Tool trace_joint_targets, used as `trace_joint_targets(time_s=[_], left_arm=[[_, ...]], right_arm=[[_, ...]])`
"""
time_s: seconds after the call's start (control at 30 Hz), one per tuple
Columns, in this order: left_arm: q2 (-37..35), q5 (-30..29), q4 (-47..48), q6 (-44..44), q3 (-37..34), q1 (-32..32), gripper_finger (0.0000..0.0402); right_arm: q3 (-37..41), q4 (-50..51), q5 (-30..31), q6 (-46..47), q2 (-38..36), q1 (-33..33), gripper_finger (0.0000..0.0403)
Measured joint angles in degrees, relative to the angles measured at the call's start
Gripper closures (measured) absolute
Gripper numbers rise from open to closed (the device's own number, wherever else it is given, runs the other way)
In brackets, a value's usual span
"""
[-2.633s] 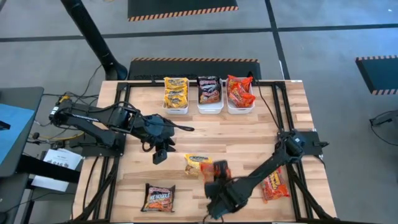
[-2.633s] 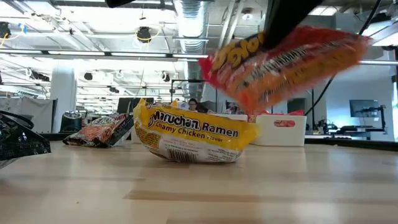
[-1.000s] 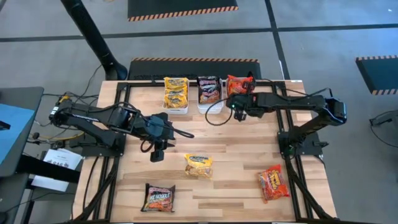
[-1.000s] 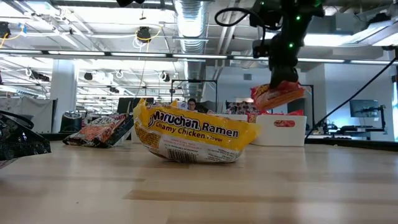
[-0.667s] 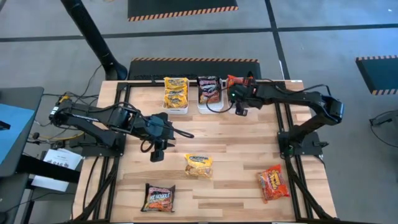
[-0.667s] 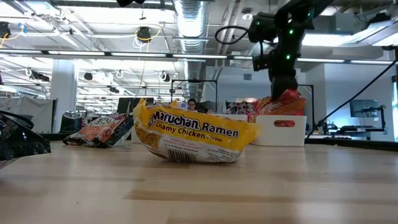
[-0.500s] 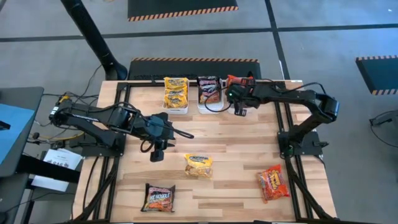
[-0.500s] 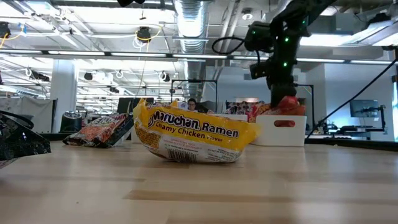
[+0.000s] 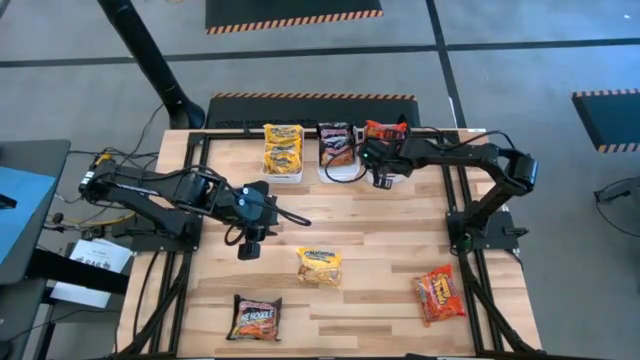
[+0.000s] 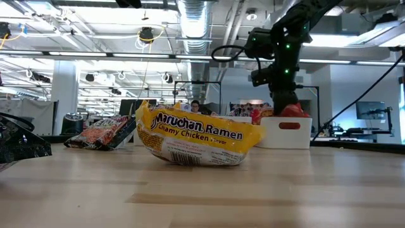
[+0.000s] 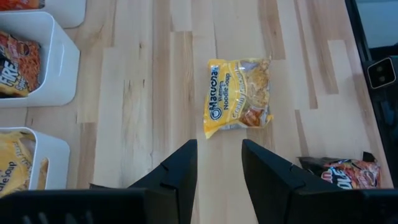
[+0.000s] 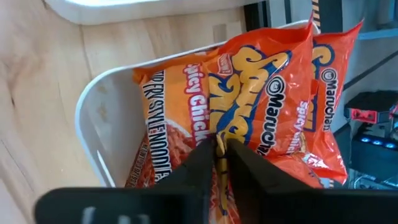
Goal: Sort Maruchan noodles
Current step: Put the orange noodle pack into the right white bin
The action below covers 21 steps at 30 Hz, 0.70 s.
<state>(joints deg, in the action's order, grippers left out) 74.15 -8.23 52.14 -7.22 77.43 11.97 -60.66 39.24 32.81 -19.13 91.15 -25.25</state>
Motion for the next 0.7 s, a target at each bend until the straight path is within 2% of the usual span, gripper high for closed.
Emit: trace_joint_targets(time_s=[0.33, 0.47, 0.7], left_arm=[[0.0, 0.0, 0.0, -0.4, 0.0, 0.0, 0.029], [0.0, 0.0, 0.0, -0.4, 0.0, 0.0, 0.029], [0.0, 0.0, 0.0, -0.5, 0.0, 0.0, 0.029]], right_arm=[[-5.7, 12.6, 0.3, 8.9, -0.3, 2.0, 0.0239], [-7.8, 17.7, -0.2, 13.5, -0.3, 3.0, 0.0231], [-8.3, 22.9, -6.9, 20.6, -0.3, 2.0, 0.0237]])
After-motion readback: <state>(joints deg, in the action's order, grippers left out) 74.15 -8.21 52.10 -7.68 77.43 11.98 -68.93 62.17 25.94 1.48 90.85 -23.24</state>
